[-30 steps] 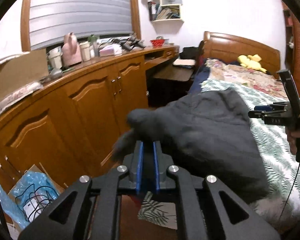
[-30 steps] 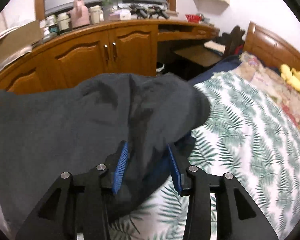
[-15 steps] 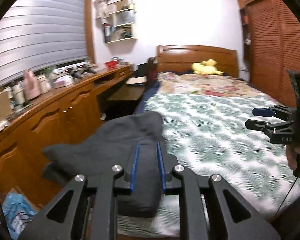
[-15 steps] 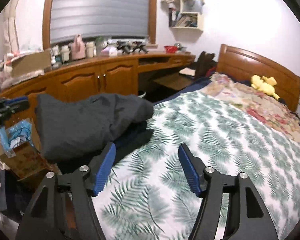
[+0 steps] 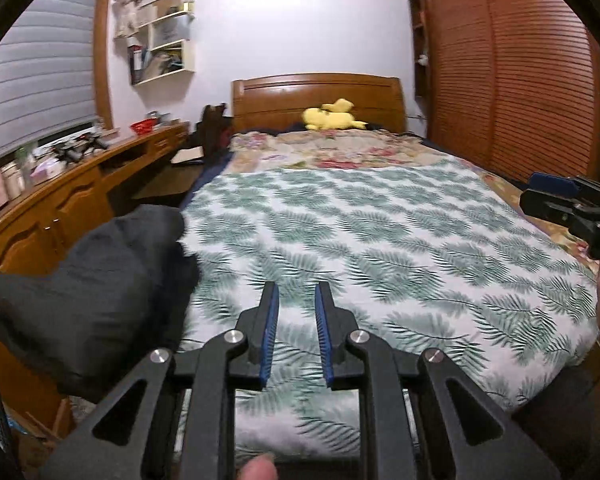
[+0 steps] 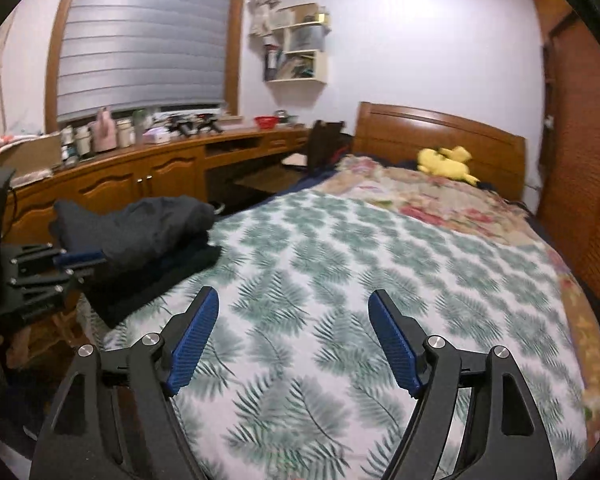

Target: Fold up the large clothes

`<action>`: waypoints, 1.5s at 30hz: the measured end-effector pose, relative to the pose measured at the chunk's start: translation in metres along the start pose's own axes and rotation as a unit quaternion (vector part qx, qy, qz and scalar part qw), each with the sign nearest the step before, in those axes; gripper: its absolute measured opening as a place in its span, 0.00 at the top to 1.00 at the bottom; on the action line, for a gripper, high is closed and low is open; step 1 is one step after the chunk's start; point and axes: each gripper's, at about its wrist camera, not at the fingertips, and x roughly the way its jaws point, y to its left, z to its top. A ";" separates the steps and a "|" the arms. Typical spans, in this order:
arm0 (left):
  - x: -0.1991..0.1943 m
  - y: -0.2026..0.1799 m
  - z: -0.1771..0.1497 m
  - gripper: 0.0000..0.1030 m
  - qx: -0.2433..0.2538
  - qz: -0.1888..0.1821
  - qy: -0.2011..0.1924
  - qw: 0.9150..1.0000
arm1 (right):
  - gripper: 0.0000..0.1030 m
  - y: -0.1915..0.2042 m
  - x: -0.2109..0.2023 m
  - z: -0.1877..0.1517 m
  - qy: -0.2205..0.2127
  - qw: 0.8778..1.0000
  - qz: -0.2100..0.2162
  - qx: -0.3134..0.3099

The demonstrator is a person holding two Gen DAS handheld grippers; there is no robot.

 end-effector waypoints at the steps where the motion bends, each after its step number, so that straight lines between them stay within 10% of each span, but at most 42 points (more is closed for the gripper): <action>1: 0.003 -0.010 -0.002 0.84 0.000 -0.003 0.002 1.000 | 0.21 -0.006 -0.005 -0.005 0.001 1.000 -0.003 0.005; 21: 0.002 -0.126 -0.027 0.83 -0.004 -0.072 0.017 0.997 | 0.18 -0.080 -0.093 -0.107 0.011 0.987 -0.105 0.117; 45: -0.096 -0.143 0.005 0.82 0.004 -0.064 -0.073 0.995 | 0.18 -0.076 -0.176 -0.083 -0.088 0.978 -0.139 0.125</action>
